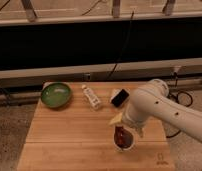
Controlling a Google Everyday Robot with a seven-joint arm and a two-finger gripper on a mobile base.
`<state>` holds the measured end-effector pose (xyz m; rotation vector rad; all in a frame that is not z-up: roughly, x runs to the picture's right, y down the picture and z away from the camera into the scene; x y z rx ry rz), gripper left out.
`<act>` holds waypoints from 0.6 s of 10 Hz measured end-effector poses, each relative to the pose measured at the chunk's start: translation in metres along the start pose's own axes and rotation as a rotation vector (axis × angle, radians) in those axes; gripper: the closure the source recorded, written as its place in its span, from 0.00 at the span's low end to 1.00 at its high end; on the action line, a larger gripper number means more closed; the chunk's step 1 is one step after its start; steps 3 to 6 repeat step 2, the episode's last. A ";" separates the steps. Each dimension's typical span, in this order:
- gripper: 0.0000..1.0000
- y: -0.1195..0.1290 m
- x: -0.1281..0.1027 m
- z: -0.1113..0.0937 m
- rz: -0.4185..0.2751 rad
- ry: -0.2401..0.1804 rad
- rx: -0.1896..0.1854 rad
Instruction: Place the pepper in the ceramic cup
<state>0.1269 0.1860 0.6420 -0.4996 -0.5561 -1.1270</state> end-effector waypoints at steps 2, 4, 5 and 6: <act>0.20 0.000 0.002 -0.003 0.000 0.003 0.001; 0.20 0.000 0.002 -0.003 0.000 0.003 0.001; 0.20 0.000 0.002 -0.003 0.000 0.003 0.001; 0.20 0.000 0.002 -0.003 0.000 0.003 0.001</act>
